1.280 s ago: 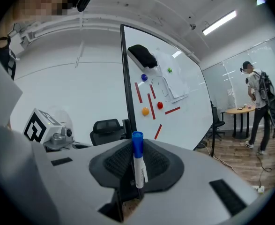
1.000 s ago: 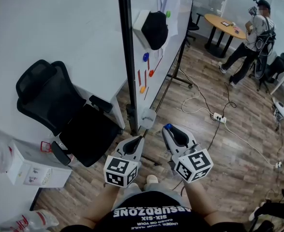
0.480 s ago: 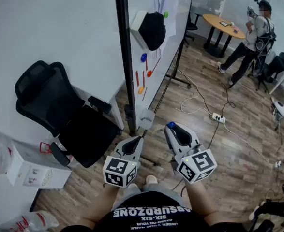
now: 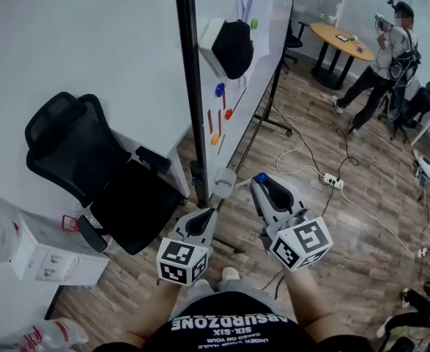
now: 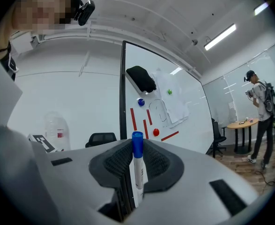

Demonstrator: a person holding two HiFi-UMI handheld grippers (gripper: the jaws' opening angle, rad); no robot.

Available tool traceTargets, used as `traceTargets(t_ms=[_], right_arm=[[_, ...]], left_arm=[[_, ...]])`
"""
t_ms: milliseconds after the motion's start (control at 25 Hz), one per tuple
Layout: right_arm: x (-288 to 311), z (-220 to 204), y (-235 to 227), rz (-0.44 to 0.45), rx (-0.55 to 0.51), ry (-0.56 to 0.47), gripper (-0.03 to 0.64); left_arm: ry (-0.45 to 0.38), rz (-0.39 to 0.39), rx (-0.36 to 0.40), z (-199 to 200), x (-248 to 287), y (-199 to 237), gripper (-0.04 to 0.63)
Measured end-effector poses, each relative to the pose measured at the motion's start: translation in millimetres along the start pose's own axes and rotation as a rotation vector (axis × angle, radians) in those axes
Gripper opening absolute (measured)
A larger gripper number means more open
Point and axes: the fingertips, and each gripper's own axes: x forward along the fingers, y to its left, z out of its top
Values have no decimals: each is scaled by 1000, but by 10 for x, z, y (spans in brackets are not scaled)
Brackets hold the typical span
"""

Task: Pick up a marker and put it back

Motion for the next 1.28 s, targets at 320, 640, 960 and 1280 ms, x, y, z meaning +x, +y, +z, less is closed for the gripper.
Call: traceTargets(t_ms=[320, 640, 960, 1280], right_arm=[[156, 73, 15, 32, -26, -12, 64], [283, -55, -7, 54, -22, 17, 63], [422, -124, -59, 74, -24, 39, 63], [613, -302, -114, 92, -17, 80, 64]], left_arm=[[-6, 16, -6, 20, 0, 40, 8], [-4, 21, -12, 9, 45, 26, 8], [-11, 38, -22, 33, 99, 78, 8], [-11, 69, -34, 36, 146, 202, 8]])
